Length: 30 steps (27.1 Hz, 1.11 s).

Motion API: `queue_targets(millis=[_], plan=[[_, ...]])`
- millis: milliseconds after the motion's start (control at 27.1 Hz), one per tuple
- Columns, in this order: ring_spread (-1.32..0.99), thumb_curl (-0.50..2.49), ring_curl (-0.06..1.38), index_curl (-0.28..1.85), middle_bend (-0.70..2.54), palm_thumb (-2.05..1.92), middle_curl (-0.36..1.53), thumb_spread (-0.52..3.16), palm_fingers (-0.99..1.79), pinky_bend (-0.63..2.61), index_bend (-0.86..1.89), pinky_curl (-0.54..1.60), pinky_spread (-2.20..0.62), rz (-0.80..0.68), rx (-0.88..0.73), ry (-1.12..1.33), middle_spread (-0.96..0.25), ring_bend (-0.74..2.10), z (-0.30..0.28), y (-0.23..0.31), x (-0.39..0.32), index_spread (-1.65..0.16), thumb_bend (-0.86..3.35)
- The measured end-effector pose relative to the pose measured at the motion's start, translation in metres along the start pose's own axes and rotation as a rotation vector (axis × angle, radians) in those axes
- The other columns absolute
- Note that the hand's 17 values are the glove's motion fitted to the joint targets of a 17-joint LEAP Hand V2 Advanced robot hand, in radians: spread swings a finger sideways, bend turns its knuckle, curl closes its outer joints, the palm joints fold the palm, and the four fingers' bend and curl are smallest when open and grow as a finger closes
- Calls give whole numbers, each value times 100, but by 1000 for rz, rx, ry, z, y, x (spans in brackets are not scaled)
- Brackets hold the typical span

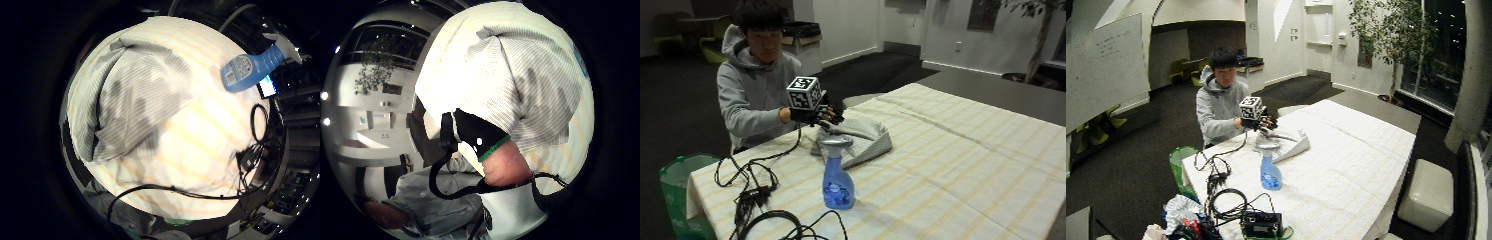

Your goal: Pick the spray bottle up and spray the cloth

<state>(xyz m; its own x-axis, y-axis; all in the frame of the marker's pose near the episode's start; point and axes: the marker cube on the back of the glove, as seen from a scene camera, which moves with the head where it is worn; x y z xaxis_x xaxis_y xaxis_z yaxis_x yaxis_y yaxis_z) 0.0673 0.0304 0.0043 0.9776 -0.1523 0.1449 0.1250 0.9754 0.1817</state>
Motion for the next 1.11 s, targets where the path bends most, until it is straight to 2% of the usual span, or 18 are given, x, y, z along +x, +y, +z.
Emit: queue_targets(millis=[259, 591, 1108], plan=[[4, 23, 16, 27, 29, 36, 28, 110, 29, 30, 16, 26, 25, 44, 55, -49, -5, 20, -7, 8, 46, -35, 0], [4, 27, 20, 25, 29, 42, 30, 108, 24, 33, 8, 29, 25, 210, 235, -118, -4, 22, -16, 12, 111, -32, -1], [5, 31, 25, 17, 29, 48, 32, 101, 10, 47, 7, 35, 25, 429, 492, -319, 3, 32, -28, -24, 178, -28, -2]])
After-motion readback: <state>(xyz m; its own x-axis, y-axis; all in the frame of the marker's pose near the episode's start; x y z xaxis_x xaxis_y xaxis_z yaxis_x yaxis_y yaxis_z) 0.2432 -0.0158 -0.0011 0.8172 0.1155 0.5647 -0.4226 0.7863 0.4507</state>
